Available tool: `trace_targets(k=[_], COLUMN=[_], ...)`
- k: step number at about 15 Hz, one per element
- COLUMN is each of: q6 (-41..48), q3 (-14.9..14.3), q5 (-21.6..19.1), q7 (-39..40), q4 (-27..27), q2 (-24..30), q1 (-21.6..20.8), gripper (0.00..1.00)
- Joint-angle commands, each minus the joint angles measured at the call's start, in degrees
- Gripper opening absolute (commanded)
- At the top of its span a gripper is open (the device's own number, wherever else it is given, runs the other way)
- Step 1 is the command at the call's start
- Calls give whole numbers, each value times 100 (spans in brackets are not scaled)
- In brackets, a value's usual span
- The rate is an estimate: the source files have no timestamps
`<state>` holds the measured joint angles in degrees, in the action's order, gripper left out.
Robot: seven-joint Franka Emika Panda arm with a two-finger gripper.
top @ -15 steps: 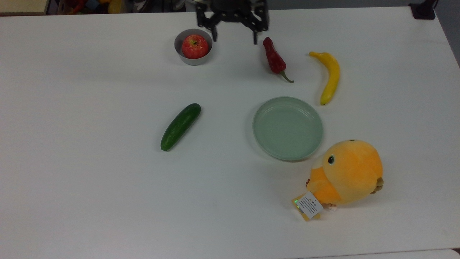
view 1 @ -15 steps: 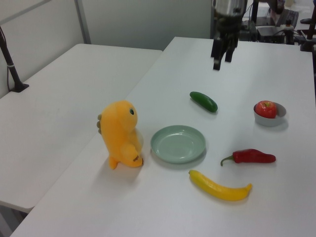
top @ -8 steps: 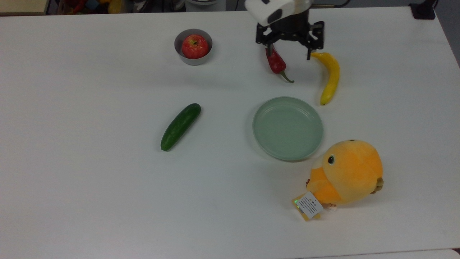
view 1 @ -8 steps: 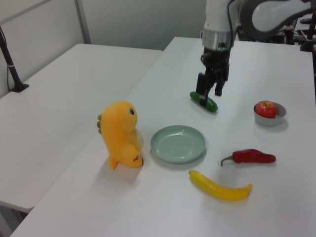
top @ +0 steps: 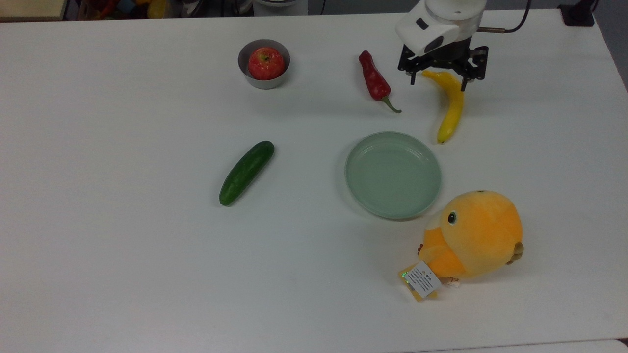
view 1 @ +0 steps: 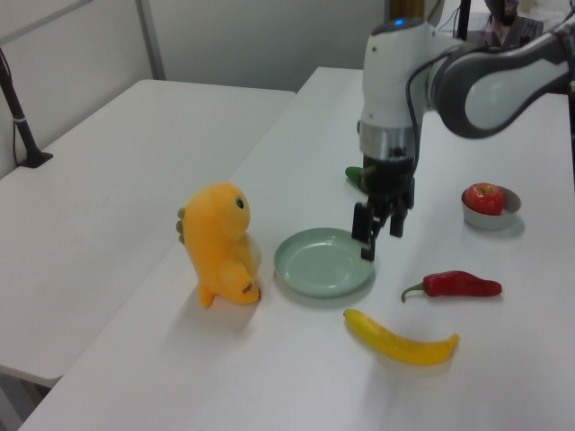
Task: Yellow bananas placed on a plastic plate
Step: 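Lower the gripper onto the banana and close it around the banana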
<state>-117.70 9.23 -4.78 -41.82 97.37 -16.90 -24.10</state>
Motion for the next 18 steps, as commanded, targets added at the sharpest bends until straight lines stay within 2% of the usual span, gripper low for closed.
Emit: trace_targets(k=[1,8,12,18], q6=[-87,-122,-614,-649], q3=[-1,-1,-1,-1], q5=[152,337,512,636], q7=[-151,-247,-493,-529], q4=[-95,-130,-104,-113], q2=[-252,-577,-815,-1017], q1=[-192,-438,-684,-719], gripper=[100,100,100,100])
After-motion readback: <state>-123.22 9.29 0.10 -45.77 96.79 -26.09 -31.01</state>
